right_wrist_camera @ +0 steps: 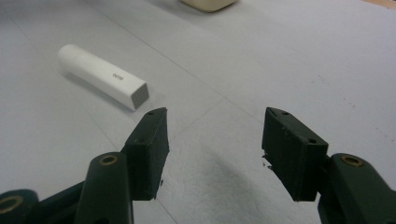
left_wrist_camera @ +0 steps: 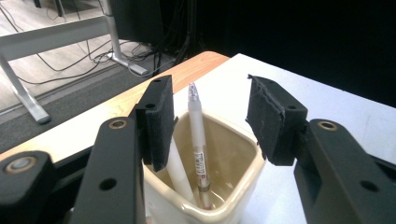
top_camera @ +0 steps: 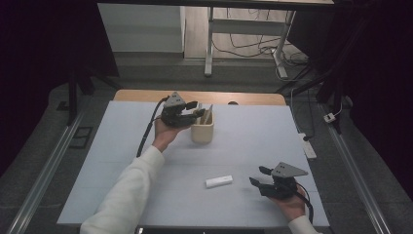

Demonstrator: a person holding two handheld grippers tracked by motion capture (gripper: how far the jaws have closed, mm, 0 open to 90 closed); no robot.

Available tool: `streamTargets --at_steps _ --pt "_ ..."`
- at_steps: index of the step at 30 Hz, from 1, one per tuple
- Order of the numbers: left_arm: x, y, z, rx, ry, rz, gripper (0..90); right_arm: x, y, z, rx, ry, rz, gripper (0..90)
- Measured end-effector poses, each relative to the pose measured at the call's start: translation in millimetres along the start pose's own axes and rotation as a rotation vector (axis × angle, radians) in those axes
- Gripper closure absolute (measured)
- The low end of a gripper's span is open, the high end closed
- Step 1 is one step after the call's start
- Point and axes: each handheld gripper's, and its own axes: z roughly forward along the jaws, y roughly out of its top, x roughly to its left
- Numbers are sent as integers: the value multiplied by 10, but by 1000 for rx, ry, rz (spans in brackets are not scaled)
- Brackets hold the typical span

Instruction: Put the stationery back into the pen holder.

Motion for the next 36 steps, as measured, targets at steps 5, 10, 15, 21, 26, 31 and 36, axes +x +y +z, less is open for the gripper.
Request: streamTargets --at_steps 5,10,15,21,26,31,36 --pt "-13 -14 -85 13 -15 9 505 -3 -1 3 2 -2 -1 404" --pt "-44 -55 -185 30 -19 23 506 -4 -3 2 3 -5 -3 404" --pt "-90 -107 -302 58 -28 30 505 -5 -3 1 4 -6 -4 404" --pt "-131 -168 -431 104 -39 40 500 -5 -4 -2 5 -8 -5 404" --pt "-188 -234 -541 140 -44 57 494 -3 -4 1 7 -8 -6 404" --pt "-234 -309 -624 165 -48 59 488 -1 -4 2 9 -8 -9 404" --pt "-285 -375 -680 203 -52 63 472 -5 -7 -1 11 -9 -10 404"
